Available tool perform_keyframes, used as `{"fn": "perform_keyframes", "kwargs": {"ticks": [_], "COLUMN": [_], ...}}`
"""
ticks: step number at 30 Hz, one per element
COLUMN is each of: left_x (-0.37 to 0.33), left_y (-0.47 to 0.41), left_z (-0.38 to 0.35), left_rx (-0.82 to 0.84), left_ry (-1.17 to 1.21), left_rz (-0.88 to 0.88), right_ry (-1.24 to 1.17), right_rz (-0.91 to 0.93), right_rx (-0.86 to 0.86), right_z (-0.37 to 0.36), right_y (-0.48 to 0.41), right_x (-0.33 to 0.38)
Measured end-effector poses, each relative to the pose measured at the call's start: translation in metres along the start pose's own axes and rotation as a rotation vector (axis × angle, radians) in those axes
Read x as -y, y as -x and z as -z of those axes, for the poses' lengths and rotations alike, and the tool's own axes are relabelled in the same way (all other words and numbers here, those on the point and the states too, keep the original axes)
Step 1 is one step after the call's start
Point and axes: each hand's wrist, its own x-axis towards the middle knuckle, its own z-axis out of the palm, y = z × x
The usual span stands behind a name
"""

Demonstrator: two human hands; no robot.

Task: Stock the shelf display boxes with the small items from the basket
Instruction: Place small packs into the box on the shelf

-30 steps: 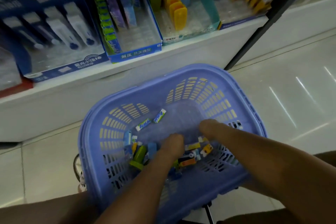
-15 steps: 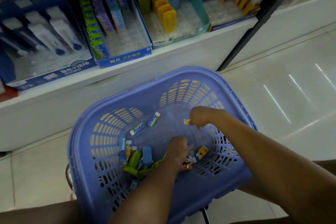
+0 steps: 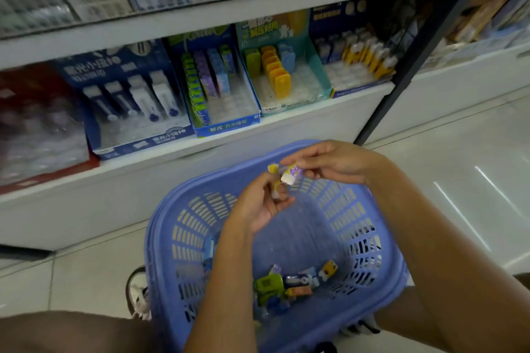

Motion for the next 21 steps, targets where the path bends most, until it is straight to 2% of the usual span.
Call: {"fn": "perform_keyframes", "kwargs": {"ticks": [3, 7, 9, 12, 17, 19, 21], "left_x": [-0.019, -0.029, -0.034, -0.043, -0.060, -0.066, -0.071], "left_y": [0.025, 0.042, 0.045, 0.048, 0.047, 0.046, 0.046], "left_z": [-0.014, -0.033, -0.036, -0.033, -0.024, -0.021, -0.018], "left_rx": [0.031, -0.137, -0.220, -0.291, -0.337, -0.336, -0.324], "left_ry": [-0.023, -0.327, -0.364, -0.398, -0.279, -0.213, -0.138], "left_rz": [-0.066, -0.312, -0.426, -0.541, -0.570, -0.523, -0.492], "right_ry": [0.068, 0.112, 0.123, 0.282, 0.266, 0.378, 0.498], "right_rz": [0.090, 0.175, 0.203, 0.252, 0.391, 0.437, 0.479], "right_rx": [-0.078, -0.286, -0.342, -0.401, -0.627, -0.721, -0.742], "right_z": [-0.007, -0.023, -0.029, -0.035, -0.034, -0.030, -0.031], "right_y": [0.007, 0.007, 0.006, 0.004, -0.017, -0.032, -0.051], "right_x": [0.022, 0.042, 0.050, 0.065, 0.094, 0.107, 0.118]}}
